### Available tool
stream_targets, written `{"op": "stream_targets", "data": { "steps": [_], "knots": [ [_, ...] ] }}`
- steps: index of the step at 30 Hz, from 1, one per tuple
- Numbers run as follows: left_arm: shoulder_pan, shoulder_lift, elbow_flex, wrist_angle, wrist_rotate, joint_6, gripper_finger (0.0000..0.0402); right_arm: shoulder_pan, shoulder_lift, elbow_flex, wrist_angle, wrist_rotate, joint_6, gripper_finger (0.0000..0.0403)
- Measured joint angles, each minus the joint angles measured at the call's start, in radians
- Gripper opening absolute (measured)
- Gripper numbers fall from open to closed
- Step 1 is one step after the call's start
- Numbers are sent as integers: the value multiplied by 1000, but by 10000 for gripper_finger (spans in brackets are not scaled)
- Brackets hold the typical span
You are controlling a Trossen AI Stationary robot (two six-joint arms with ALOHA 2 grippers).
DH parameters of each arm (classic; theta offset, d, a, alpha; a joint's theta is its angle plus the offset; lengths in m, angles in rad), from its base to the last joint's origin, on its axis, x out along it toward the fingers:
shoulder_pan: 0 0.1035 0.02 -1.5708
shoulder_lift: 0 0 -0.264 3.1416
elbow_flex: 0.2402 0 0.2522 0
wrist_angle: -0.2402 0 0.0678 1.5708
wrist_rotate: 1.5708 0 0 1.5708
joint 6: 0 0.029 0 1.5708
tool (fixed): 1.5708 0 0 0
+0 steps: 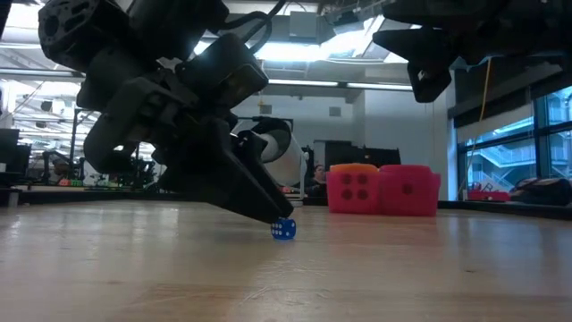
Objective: Pick & Place Dice
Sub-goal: Put the small blue dice into the red bin
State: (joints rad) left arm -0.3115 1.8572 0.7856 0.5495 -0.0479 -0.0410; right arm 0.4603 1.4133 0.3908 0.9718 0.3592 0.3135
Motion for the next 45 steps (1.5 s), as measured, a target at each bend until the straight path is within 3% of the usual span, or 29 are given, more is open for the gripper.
{"op": "stream_targets", "data": {
  "steps": [22, 29, 45],
  "knots": [
    [6, 38, 0, 38, 44, -24, 157, 0, 0, 0, 0, 0, -8, 139],
    [6, 107, 65, 43, 71, -19, 157, 0, 0, 0, -4, 0, -8, 139],
    [27, 84, 71, -75, 86, -23, 157, 0, -1, 0, -7, 0, -8, 139]
  ]
}}
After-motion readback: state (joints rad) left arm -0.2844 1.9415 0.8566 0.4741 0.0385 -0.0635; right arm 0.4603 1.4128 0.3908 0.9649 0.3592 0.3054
